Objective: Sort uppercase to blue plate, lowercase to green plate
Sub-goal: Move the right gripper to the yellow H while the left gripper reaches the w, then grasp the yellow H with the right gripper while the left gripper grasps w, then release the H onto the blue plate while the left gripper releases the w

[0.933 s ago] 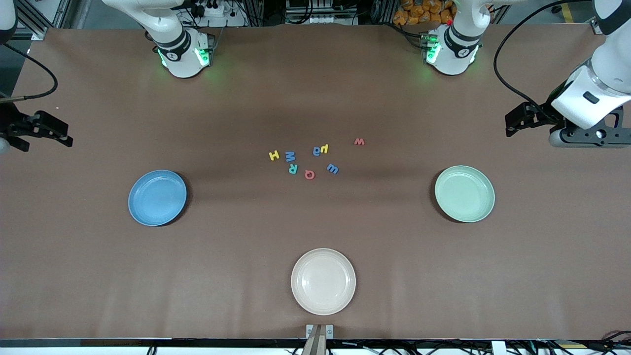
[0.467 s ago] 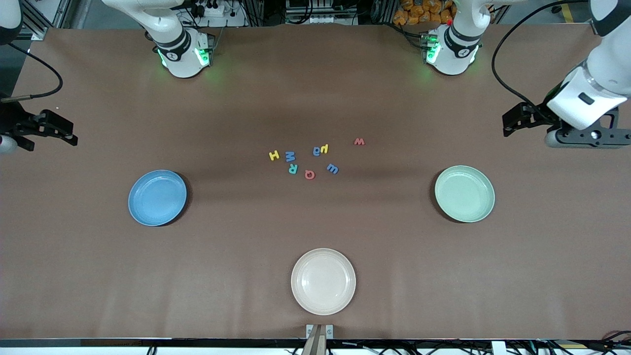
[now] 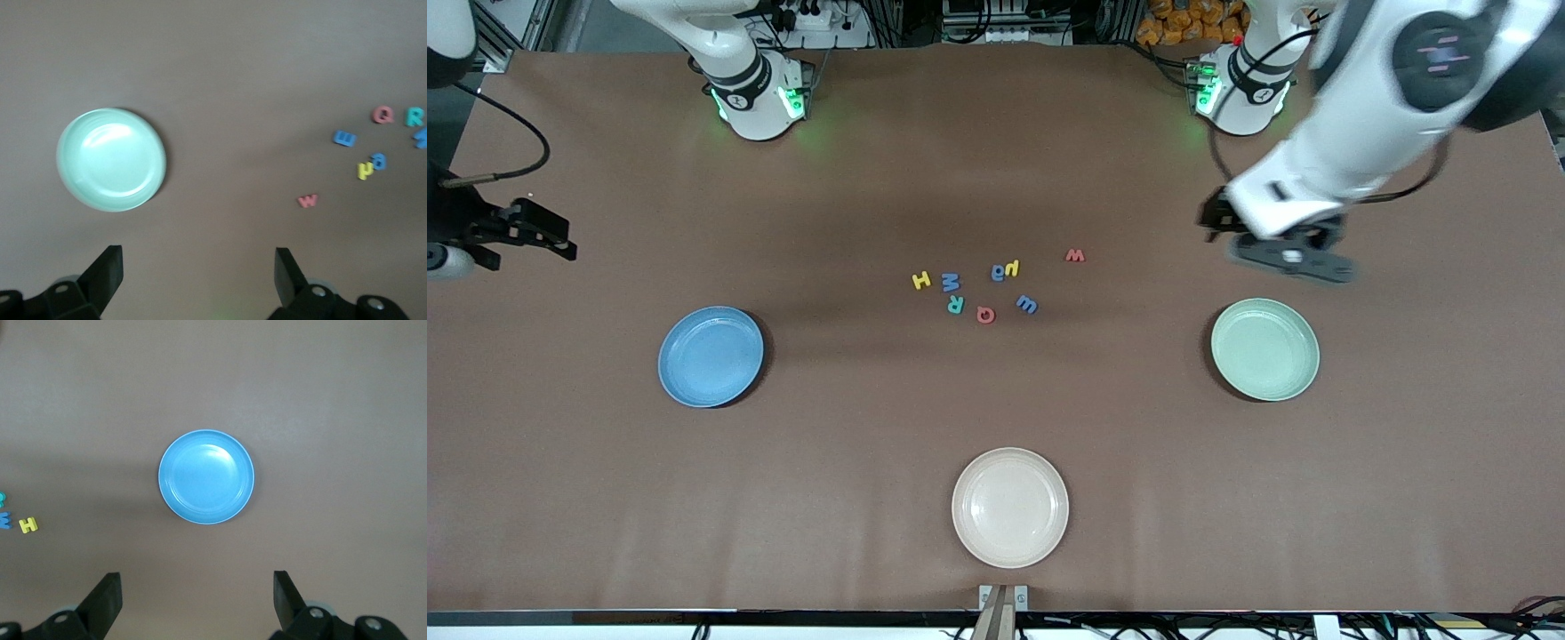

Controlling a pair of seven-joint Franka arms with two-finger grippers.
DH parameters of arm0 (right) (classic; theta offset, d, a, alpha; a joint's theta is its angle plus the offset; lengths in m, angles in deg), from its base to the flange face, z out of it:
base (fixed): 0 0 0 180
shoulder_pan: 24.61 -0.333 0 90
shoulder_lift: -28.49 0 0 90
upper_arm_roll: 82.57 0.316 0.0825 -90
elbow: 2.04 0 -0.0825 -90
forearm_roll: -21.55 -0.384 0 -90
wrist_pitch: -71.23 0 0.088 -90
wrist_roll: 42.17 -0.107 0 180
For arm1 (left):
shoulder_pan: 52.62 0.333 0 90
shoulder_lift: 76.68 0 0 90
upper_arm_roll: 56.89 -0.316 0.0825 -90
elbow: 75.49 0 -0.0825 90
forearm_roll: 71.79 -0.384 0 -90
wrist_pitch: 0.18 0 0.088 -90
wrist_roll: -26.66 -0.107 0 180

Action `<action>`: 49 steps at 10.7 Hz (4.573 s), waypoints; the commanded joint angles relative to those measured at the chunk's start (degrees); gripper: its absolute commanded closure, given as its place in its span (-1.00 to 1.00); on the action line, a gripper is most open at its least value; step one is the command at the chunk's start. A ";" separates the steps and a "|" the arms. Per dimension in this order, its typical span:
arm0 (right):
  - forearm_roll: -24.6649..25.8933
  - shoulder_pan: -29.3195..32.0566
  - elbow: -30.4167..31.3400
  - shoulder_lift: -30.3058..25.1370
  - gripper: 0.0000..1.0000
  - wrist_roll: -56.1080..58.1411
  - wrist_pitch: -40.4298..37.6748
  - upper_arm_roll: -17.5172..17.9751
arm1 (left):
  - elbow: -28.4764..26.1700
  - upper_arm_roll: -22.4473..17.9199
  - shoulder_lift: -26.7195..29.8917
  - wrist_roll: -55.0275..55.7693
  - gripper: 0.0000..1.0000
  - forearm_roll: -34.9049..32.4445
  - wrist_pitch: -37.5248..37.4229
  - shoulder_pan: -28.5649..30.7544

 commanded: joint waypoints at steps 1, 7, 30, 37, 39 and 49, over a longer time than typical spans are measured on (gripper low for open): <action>0.18 -1.21 6.00 -0.46 -1.00 0.22 5.05 0.06 | -7.66 7.03 0.64 -1.06 -1.00 -1.16 7.79 1.11; 0.10 -12.27 11.46 1.47 -1.00 -9.52 11.12 0.14 | -24.10 16.30 -1.56 -12.20 -1.00 -2.76 27.82 1.81; -10.27 -35.75 29.84 24.59 -0.44 -27.82 56.04 8.32 | -35.65 14.99 -23.09 -10.81 -0.81 -42.92 56.43 -2.67; -9.75 -36.11 30.19 25.55 0.31 -26.50 56.31 8.32 | -35.38 13.32 -23.88 -10.81 -0.57 -42.92 56.43 -3.90; -9.66 -36.02 30.19 25.55 0.57 -26.41 56.13 8.32 | -35.12 13.23 -23.88 -10.81 -0.17 -42.92 56.43 -3.81; -9.48 -32.24 18.25 20.46 0.81 -8.27 27.94 -4.30 | -33.71 10.15 -9.85 -9.23 1.00 -33.81 49.51 5.84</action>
